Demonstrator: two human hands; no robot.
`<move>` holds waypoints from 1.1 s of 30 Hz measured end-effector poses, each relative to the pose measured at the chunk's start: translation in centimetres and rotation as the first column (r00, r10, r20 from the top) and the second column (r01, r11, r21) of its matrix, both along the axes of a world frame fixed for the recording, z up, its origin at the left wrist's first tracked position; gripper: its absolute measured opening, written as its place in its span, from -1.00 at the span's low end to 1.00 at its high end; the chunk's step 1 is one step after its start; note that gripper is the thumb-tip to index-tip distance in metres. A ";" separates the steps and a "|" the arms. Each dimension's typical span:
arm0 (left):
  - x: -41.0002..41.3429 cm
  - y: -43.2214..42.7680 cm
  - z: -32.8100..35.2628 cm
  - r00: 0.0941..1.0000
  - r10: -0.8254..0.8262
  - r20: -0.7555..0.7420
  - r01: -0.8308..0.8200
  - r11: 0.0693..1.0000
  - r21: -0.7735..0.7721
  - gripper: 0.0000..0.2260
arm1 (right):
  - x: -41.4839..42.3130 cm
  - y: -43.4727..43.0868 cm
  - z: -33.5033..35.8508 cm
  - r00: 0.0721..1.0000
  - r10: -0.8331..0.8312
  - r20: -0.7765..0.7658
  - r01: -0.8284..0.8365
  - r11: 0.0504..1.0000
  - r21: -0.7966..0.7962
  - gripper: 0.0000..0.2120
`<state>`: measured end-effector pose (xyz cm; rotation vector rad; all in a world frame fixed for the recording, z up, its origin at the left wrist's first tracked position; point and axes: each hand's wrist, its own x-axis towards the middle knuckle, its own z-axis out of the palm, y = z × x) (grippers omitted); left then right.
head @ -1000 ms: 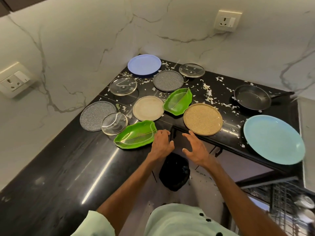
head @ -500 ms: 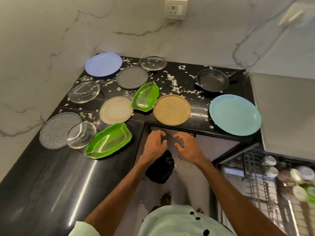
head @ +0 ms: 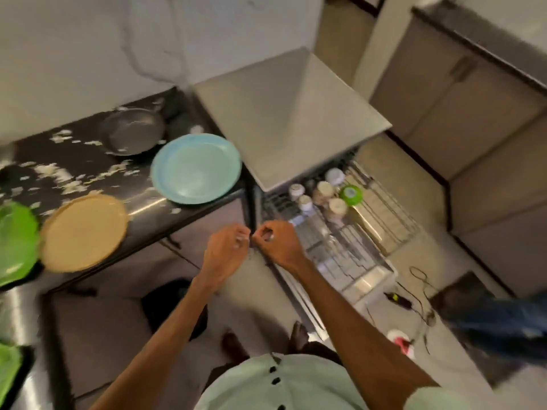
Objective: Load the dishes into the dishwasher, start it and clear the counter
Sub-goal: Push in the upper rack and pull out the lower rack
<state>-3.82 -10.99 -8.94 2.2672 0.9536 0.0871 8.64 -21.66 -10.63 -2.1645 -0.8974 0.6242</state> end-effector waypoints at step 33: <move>25.3 -22.6 -14.8 0.904 -0.143 -0.402 -0.390 0.108 -0.915 -0.63 | 23.6 -26.6 -14.6 0.267 -0.874 -0.406 0.700 0.466 -0.542 -0.82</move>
